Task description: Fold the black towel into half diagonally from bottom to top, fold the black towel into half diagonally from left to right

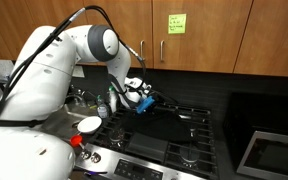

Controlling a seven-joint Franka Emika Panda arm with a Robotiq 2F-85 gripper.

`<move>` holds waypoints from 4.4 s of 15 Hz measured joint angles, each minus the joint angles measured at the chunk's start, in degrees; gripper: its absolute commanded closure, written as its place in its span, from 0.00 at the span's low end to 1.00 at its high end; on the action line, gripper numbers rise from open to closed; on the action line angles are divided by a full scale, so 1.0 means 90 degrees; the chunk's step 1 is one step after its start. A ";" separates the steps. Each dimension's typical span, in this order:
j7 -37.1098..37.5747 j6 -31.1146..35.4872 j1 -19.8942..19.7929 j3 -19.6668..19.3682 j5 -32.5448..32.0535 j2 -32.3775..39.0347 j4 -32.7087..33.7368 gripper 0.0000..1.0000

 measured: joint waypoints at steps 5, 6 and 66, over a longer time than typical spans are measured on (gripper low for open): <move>-0.0404 0.0901 -0.0425 0.0306 0.0083 -0.0563 -0.0811 0.00; -0.0541 0.1047 -0.0487 0.0356 0.0162 -0.0674 -0.0958 0.00; -0.2503 0.1049 0.1280 0.0492 0.2777 -0.0253 -0.1339 0.88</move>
